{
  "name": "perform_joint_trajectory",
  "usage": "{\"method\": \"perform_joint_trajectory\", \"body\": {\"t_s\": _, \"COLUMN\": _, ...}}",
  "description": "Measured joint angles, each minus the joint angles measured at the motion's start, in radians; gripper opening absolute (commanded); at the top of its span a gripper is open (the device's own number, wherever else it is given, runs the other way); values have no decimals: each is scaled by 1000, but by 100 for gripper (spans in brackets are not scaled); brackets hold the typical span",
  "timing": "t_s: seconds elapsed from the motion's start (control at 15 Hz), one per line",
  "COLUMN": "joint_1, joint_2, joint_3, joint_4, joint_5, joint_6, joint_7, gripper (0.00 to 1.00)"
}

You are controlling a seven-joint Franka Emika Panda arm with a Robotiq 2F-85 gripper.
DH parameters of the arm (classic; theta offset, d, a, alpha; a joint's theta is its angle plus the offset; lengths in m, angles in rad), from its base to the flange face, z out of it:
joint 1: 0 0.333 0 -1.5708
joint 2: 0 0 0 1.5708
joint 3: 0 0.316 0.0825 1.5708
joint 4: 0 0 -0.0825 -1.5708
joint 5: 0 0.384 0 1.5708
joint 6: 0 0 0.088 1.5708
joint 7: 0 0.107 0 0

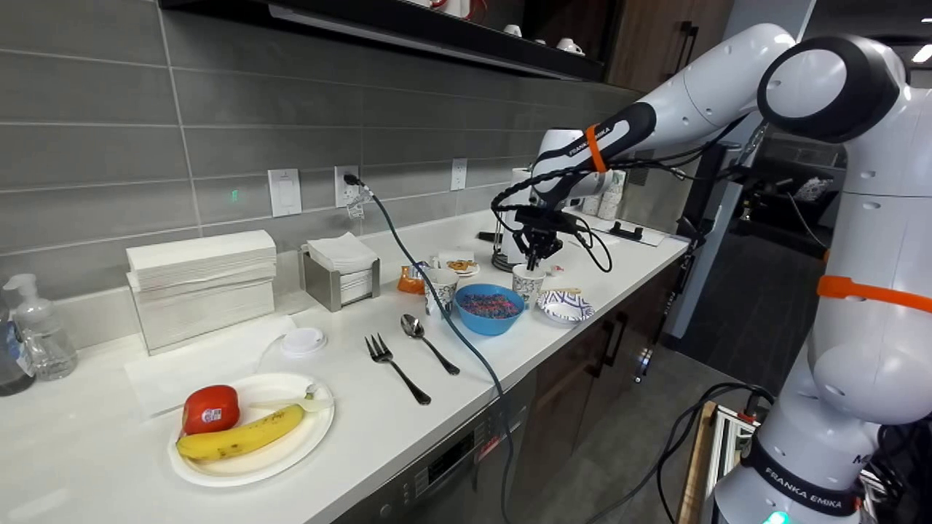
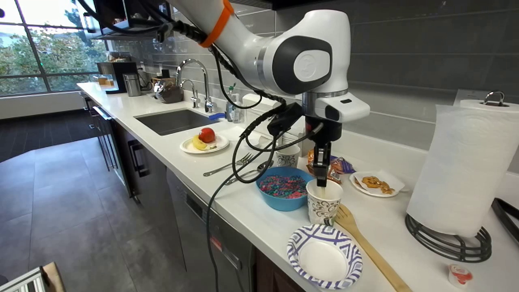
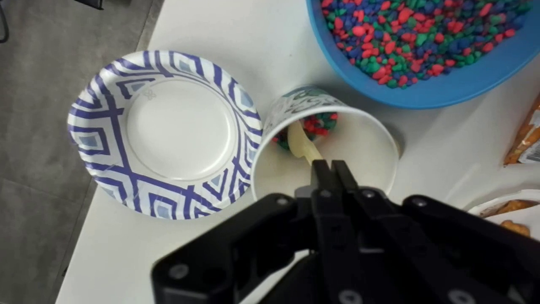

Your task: Use the white spoon to stir the contents in the coffee cup.

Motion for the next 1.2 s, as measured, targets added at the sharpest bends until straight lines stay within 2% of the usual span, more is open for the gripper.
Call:
{"method": "perform_joint_trajectory", "body": {"t_s": 0.2, "joint_1": 0, "joint_2": 8, "joint_3": 6, "joint_4": -10, "joint_5": 18, "joint_6": 66, "joint_7": 0, "gripper": 1}}
{"method": "perform_joint_trajectory", "body": {"t_s": 0.4, "joint_1": 0, "joint_2": 8, "joint_3": 11, "joint_4": -12, "joint_5": 44, "joint_6": 66, "joint_7": -20, "gripper": 1}}
{"method": "perform_joint_trajectory", "body": {"t_s": 0.6, "joint_1": -2, "joint_2": 4, "joint_3": 14, "joint_4": -7, "joint_5": 94, "joint_6": -12, "joint_7": -102, "gripper": 1}}
{"method": "perform_joint_trajectory", "body": {"t_s": 0.87, "joint_1": -4, "joint_2": 4, "joint_3": 8, "joint_4": 16, "joint_5": 82, "joint_6": -149, "joint_7": -134, "gripper": 1}}
{"method": "perform_joint_trajectory", "body": {"t_s": 1.2, "joint_1": -4, "joint_2": 12, "joint_3": -2, "joint_4": 35, "joint_5": 61, "joint_6": -168, "joint_7": -100, "gripper": 1}}
